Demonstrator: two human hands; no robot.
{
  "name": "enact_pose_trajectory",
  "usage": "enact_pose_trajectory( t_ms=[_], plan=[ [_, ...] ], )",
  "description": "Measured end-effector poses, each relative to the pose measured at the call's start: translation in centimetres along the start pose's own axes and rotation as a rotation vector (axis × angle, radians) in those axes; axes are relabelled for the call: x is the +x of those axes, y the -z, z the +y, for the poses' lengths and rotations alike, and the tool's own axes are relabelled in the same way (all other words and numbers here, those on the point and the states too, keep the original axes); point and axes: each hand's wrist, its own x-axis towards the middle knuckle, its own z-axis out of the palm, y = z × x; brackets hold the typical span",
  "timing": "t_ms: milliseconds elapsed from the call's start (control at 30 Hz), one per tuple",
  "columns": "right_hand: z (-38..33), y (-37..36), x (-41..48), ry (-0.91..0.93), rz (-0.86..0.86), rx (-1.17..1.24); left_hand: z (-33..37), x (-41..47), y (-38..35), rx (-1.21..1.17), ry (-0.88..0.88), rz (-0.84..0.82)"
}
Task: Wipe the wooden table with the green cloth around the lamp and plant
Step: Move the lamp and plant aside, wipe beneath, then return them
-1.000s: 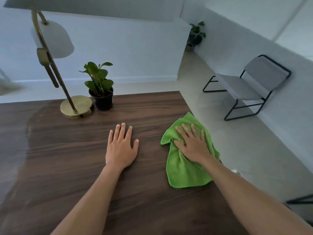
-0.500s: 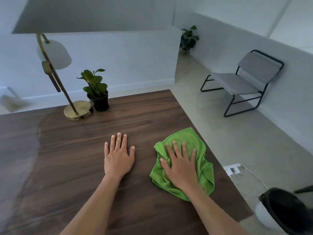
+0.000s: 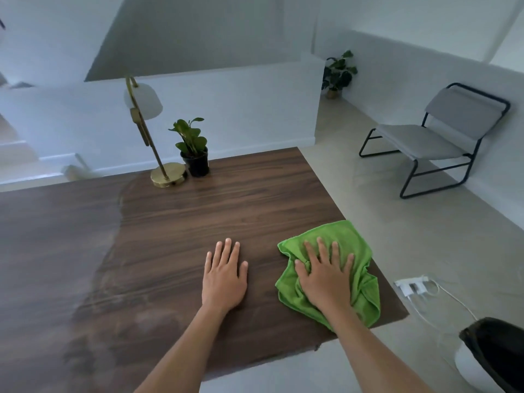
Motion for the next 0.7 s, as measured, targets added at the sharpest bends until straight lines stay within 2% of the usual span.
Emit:
enact_pose_trajectory(
  t_ms=[367, 533, 633, 700],
  plan=[
    [-0.8, -0.2, -3.5, 0.087, -0.016, 0.025, 1.7, -4.3, 0.0, -0.057, 0.058, 0.035],
    [-0.8, 0.6, -4.2, 0.102, -0.099, 0.056, 3.0, -4.9, 0.1, -0.081, 0.096, 0.002],
    [-0.9, 1.4, -4.0, 0.075, -0.126, 0.171, 4.0, -4.3, 1.1, -0.140, 0.127, 0.001],
    [-1.4, 2.0, -3.3, 0.039, -0.070, 0.289, 4.6, -3.5, 2.1, -0.149, 0.114, 0.019]
  ],
)
